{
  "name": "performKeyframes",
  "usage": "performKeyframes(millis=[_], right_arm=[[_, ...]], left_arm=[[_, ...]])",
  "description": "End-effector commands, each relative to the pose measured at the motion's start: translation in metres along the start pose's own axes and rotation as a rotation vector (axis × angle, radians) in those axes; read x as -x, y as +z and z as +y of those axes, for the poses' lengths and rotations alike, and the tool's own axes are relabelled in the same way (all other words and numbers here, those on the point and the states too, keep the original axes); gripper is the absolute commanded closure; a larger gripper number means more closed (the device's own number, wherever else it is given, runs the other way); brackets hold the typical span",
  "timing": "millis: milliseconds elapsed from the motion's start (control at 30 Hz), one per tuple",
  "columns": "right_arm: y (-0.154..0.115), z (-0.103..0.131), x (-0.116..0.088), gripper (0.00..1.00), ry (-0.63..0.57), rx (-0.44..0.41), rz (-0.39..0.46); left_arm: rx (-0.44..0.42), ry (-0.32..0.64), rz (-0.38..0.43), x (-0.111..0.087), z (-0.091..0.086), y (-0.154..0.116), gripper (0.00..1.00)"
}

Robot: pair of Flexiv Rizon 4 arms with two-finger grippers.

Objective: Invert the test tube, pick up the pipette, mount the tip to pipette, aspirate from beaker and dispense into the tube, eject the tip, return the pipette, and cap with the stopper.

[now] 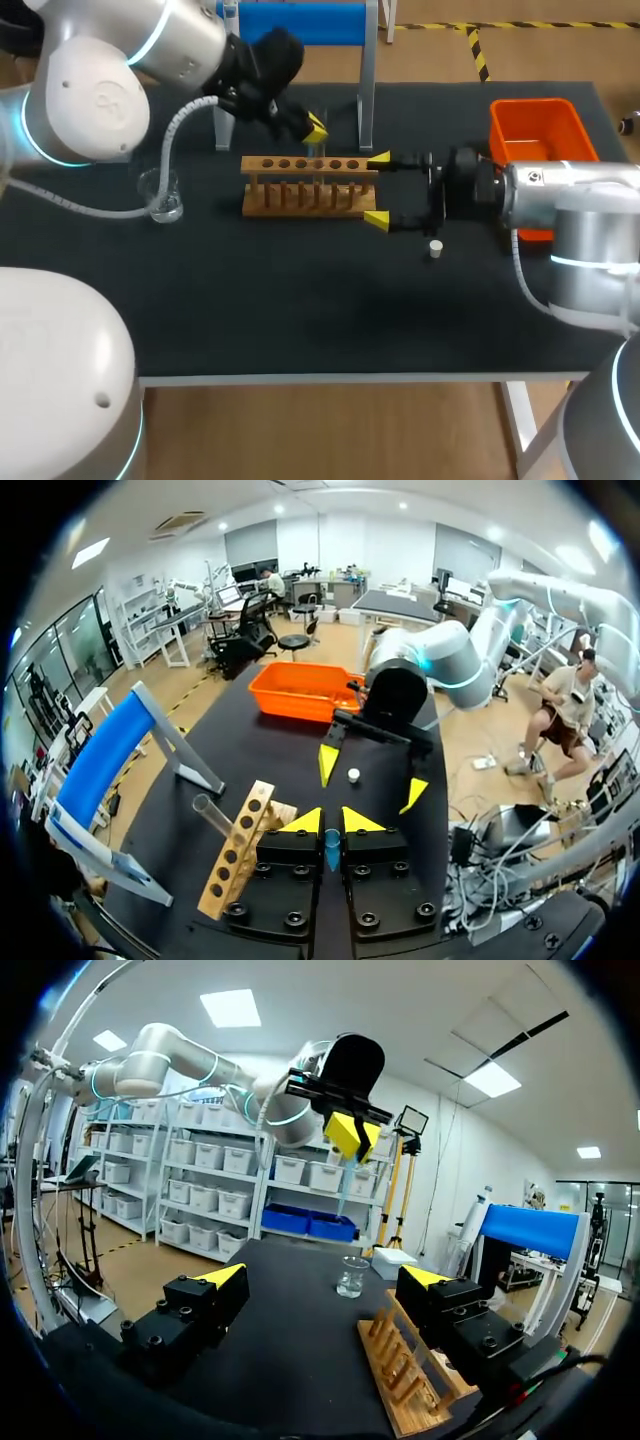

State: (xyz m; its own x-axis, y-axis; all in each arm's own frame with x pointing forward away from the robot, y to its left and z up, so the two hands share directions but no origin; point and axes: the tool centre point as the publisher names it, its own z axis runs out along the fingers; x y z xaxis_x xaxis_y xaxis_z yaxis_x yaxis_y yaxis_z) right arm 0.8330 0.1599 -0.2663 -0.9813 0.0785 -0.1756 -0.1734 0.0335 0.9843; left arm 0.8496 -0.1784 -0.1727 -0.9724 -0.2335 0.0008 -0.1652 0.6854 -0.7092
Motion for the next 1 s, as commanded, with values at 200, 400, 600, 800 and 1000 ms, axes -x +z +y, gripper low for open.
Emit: performKeyframes(millis=[200, 400, 600, 800, 1000], right_arm=[[0.000, 0.000, -0.001, 0.00, 0.000, 0.000, -0.002], [0.003, 0.005, 0.001, 0.00, 0.014, 0.009, 0.020], [0.013, 0.019, 0.010, 0.00, 0.084, 0.012, 0.075], [0.025, 0.028, 0.015, 0.00, 0.141, -0.014, 0.094], [0.035, 0.038, 0.018, 0.00, 0.165, 0.002, 0.107]], left_arm=[[-0.011, -0.001, 0.002, -0.008, 0.002, 0.004, 1.00], [-0.011, -0.001, 0.002, -0.008, 0.002, 0.004, 1.00], [-0.011, -0.001, 0.002, -0.008, 0.002, 0.004, 1.00], [-0.011, -0.001, 0.002, -0.008, 0.002, 0.004, 1.00], [-0.011, -0.001, 0.002, -0.008, 0.002, 0.004, 1.00]])
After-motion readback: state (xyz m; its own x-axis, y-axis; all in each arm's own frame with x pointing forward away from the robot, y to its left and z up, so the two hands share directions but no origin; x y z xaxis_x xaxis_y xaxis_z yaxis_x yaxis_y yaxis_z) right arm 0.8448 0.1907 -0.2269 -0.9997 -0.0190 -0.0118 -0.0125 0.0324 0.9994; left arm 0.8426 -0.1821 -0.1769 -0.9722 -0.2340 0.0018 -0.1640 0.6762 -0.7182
